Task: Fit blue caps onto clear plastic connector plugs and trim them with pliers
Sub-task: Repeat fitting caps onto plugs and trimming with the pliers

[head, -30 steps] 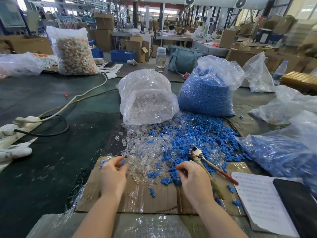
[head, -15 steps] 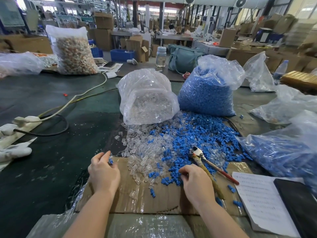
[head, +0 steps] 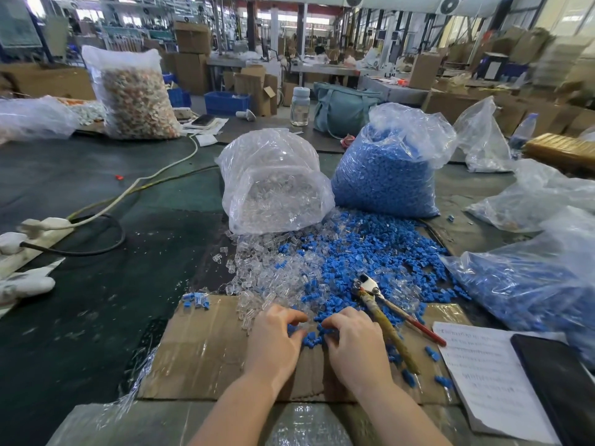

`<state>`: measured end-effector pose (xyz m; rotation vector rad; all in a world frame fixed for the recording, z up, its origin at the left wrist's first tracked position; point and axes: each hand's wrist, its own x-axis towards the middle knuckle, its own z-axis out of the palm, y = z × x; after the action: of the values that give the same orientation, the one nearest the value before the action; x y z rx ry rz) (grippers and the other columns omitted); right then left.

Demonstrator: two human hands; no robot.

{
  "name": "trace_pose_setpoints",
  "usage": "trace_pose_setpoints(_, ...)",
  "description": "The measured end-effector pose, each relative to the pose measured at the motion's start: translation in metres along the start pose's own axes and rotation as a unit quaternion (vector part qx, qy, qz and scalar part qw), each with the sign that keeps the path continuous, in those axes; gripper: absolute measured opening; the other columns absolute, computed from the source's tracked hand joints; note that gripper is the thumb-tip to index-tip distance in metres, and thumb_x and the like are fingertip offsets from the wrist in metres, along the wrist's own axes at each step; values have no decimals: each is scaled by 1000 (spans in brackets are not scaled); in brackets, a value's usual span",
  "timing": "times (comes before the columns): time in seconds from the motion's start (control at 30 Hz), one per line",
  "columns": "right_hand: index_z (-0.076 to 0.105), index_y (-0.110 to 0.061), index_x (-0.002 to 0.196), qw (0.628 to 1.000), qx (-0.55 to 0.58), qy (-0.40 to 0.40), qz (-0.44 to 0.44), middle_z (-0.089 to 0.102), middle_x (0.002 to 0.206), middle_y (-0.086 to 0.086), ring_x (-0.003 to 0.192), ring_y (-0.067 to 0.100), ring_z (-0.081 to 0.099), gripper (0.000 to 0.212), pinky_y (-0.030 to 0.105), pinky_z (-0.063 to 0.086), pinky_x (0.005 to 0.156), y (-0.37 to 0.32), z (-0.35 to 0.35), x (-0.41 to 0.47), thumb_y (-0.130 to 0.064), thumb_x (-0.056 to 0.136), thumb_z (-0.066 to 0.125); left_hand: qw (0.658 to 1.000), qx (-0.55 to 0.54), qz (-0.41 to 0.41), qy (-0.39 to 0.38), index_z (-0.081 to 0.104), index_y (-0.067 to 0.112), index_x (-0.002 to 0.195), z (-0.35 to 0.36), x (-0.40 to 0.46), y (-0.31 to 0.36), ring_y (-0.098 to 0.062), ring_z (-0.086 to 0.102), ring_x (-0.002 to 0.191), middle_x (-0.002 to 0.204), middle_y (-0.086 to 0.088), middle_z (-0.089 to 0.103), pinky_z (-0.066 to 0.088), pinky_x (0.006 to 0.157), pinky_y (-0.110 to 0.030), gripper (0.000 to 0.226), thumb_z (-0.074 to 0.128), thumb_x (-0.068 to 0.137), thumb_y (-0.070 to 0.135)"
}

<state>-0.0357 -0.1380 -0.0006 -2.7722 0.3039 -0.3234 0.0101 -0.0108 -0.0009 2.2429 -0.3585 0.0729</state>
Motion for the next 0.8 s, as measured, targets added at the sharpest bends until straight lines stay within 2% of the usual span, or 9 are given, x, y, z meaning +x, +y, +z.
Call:
trace_pose_setpoints(0.1,60,-33,107,1000,-10,3,12,54,107,-13,109,10,46,24,28,31,89,-1,0,-1,-22,91,46,1000,18,14,-15,69,28,107,6,-4,2,-8,45,93,92,12,52,36,85,-17,23,67,84,24)
trace_pose_setpoints(0.23,60,-35,110,1000,-16,3,17,54,109,-14,109,9,45,26,29,31,90,0,0,0,-24,93,44,997,62,22,-32,65,35,112,10,-7,3,-5,36,89,88,17,44,33,87,-20,28,66,84,34)
trace_pose_setpoints(0.33,60,-35,111,1000,-19,2,16,53,110,-15,109,8,45,26,28,31,90,1,0,-1,-24,92,45,996,79,18,-36,67,36,107,11,-9,3,-4,36,90,88,18,44,32,87,-20,25,67,83,33)
trace_pose_setpoints(0.47,59,-35,113,1000,-23,3,16,53,109,-14,109,9,44,26,27,30,91,2,1,-2,-24,93,47,998,51,6,-21,69,32,100,12,-10,3,-5,41,93,89,17,46,36,92,-23,19,69,82,27)
trace_pose_setpoints(0.6,60,-34,110,999,-32,2,14,52,108,-14,107,10,45,23,27,29,89,2,2,-1,-25,93,47,1000,17,-10,22,68,25,97,9,-7,4,-7,45,97,89,16,46,32,80,-13,15,68,83,22)
trace_pose_setpoints(0.7,60,-34,108,999,-43,-2,8,51,108,-13,107,10,44,22,28,29,89,2,2,-1,-24,94,47,999,24,-19,37,64,26,110,6,-3,4,-8,42,101,94,15,44,32,86,-16,24,64,86,23)
trace_pose_setpoints(0.8,60,-32,107,999,-46,-2,4,52,107,-12,106,11,45,21,28,29,89,2,2,-1,-24,94,45,998,64,-15,13,58,30,122,7,2,6,-5,34,99,96,14,42,30,95,-22,33,59,89,31)
